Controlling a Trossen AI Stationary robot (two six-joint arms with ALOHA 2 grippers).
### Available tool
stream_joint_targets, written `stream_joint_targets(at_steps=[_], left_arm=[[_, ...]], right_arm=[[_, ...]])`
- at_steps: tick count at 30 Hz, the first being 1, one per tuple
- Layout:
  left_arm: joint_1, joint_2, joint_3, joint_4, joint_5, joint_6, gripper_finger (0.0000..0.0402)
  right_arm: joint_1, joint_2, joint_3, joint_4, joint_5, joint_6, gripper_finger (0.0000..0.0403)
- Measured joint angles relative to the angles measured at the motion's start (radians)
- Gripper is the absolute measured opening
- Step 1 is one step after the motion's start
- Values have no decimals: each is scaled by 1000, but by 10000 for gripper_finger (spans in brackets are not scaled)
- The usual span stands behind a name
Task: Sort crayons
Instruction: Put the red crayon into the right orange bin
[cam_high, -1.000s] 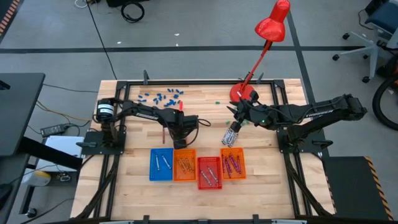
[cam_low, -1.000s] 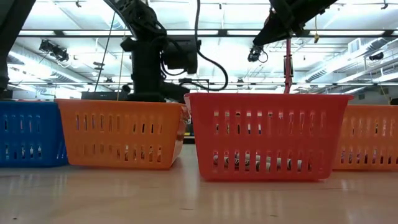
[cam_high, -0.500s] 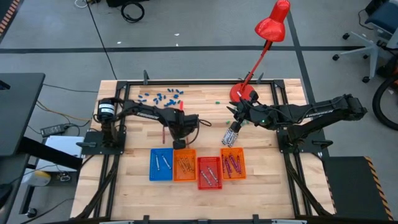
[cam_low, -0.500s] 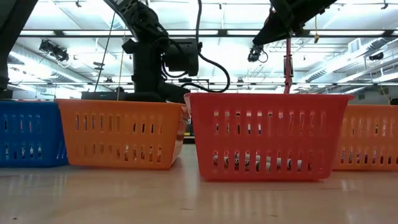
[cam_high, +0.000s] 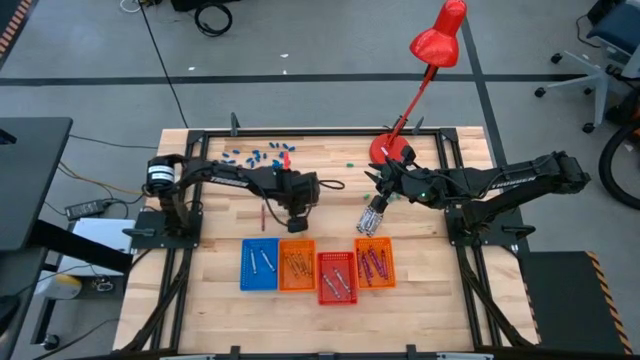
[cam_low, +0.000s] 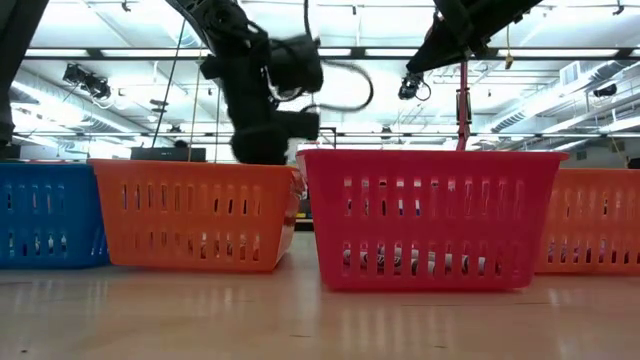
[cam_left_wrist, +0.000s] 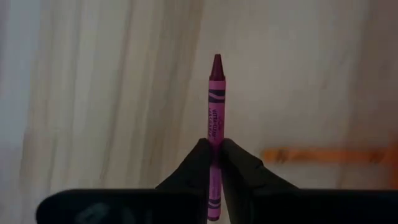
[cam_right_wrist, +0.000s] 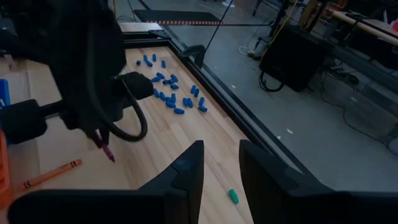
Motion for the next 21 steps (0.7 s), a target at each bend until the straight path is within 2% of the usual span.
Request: stream_joint_targets(at_steps=[5,12,16,19,21], left_arm=[[-41,-13,1,195,6,41,34],[-133,-13,2,516,12,67,36],[-179,9,4,725,65,-21,36],[-209,53,5,885,130,-142,36],[-231,90,4,979,136,-233,36]], right_arm=[[0,0,0,-9,7,0,106],[0,0,0,-13,87,1,106],[0,0,0,-13,87,3,106],[0,-1,0,-12,87,11,106],[1,-1,0,-7,87,12,106]])
